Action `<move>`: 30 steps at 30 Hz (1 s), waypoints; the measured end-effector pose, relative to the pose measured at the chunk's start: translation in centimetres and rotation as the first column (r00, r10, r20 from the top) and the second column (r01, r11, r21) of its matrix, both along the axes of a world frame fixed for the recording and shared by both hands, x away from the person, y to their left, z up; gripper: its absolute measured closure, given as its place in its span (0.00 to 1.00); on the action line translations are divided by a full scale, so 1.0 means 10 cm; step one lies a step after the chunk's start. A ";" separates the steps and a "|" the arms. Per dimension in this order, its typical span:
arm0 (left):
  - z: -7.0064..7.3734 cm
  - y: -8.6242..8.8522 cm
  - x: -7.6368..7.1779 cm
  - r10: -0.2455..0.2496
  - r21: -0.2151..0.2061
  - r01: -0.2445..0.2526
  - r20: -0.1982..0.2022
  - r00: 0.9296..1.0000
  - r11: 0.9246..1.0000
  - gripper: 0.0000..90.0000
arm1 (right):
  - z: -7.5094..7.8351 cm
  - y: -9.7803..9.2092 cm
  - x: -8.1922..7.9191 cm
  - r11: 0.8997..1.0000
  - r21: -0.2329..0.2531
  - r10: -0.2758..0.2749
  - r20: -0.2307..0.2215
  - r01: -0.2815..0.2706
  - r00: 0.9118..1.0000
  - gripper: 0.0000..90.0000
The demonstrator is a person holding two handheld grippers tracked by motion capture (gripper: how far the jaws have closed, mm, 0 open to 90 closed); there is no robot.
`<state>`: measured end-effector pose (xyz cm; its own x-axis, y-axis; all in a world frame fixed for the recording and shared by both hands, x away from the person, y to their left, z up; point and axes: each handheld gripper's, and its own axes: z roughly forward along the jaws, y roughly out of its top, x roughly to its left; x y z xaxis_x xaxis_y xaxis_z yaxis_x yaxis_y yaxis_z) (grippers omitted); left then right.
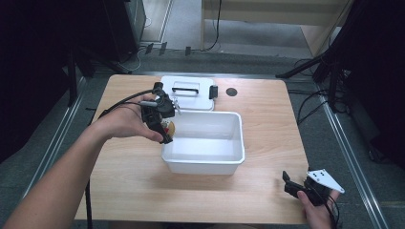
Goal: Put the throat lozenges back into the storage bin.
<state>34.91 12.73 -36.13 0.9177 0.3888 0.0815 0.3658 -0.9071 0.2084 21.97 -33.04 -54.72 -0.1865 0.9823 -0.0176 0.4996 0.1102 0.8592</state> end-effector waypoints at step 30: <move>-0.11 -0.38 0.03 -0.051 -0.022 0.051 -0.013 0.999 0.998 0.23 | 0.00 0.00 0.01 1.000 0.004 0.002 -0.008 -0.002 1.000 0.08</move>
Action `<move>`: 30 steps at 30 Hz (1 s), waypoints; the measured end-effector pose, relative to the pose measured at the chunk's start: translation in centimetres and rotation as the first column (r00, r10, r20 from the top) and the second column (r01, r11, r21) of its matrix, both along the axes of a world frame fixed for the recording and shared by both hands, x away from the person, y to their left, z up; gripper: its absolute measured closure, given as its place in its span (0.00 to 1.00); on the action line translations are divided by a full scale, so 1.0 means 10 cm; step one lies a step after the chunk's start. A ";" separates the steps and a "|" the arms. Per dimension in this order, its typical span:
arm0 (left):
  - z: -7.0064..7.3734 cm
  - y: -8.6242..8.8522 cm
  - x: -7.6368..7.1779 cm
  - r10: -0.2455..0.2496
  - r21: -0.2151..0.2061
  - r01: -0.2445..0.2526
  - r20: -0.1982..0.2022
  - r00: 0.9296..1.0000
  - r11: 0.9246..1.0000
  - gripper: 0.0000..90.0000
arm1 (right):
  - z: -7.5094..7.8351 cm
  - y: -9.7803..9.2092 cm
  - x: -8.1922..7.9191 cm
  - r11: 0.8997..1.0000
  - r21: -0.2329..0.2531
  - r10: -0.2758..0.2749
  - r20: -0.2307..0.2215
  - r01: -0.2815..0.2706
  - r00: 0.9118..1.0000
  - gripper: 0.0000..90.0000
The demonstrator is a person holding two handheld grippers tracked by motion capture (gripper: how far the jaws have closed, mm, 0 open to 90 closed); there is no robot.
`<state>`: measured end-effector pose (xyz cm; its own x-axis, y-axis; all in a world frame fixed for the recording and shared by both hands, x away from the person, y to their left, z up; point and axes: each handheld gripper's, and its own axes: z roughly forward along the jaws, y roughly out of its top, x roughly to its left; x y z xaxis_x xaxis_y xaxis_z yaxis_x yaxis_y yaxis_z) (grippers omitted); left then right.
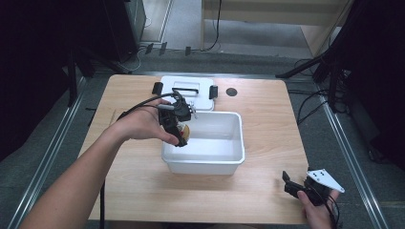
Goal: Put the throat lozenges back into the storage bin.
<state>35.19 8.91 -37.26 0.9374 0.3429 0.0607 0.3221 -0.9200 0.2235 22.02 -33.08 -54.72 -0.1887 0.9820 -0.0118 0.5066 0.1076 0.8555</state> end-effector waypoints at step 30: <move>-0.46 0.02 0.05 -0.027 0.005 0.027 -0.049 0.998 1.000 0.23 | 0.00 0.00 0.00 1.000 0.002 0.000 -0.005 0.000 1.000 0.08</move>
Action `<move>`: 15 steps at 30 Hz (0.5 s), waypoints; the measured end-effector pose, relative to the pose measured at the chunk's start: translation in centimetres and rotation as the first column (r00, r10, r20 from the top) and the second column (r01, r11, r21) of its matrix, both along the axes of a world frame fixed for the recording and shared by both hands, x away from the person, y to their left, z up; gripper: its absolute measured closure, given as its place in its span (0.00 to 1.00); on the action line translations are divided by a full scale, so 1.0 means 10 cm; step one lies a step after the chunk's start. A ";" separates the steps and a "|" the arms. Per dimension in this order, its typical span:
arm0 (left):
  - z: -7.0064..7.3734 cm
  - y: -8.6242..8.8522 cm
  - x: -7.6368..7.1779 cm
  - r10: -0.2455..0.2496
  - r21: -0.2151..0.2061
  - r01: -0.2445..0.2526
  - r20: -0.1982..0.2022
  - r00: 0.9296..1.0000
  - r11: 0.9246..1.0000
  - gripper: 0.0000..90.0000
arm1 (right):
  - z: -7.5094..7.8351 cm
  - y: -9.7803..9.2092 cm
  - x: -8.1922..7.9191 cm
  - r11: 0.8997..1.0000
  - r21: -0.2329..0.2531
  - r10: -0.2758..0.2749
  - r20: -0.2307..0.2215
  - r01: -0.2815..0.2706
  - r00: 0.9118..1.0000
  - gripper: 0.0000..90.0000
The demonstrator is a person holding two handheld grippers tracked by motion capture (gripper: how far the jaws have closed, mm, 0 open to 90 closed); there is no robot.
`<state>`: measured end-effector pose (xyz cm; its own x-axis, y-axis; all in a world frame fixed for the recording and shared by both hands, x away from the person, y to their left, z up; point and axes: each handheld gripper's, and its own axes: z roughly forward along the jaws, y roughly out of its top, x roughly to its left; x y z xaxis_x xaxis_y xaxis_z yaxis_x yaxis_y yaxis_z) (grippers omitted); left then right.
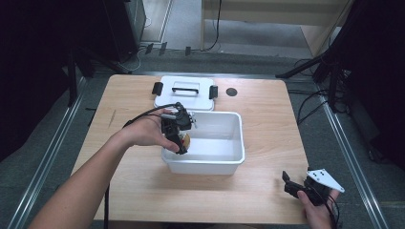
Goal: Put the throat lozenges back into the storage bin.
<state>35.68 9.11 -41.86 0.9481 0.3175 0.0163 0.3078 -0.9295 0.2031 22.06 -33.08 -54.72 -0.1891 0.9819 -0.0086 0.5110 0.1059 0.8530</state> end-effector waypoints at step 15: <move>-0.15 -0.08 -0.04 -0.033 0.057 0.033 -0.003 0.999 0.998 0.23 | 0.00 0.00 0.00 1.000 0.003 0.003 -0.001 -0.003 1.000 0.08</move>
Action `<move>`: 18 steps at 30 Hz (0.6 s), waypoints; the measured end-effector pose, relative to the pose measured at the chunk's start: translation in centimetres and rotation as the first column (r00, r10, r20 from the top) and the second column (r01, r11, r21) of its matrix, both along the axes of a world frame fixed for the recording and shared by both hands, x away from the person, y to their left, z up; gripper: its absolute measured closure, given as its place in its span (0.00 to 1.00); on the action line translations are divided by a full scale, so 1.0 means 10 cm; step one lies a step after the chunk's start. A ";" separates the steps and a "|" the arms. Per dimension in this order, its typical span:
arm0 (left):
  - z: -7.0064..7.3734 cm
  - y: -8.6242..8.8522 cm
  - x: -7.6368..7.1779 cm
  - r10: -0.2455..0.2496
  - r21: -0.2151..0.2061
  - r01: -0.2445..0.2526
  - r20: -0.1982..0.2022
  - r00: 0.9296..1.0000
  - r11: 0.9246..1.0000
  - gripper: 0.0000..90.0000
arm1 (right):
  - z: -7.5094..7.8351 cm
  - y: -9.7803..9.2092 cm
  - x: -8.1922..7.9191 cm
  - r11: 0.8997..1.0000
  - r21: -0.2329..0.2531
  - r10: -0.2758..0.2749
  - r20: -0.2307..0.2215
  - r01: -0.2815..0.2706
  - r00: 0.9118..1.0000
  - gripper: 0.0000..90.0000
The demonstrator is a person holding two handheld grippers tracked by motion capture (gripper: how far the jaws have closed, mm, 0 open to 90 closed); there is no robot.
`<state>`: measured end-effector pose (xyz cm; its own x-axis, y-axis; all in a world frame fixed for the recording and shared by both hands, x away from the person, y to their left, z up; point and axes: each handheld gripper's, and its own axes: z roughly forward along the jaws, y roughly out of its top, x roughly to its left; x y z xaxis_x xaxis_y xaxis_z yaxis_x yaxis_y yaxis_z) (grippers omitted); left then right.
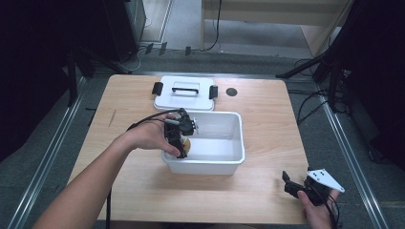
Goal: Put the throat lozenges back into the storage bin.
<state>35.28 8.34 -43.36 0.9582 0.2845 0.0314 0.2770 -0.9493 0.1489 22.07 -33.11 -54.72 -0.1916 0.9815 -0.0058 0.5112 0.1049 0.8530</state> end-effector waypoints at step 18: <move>-0.01 -0.02 -0.02 0.021 0.016 -0.021 0.000 1.000 1.000 0.23 | 0.00 0.00 0.00 1.000 -0.002 0.000 -0.001 0.000 1.000 0.08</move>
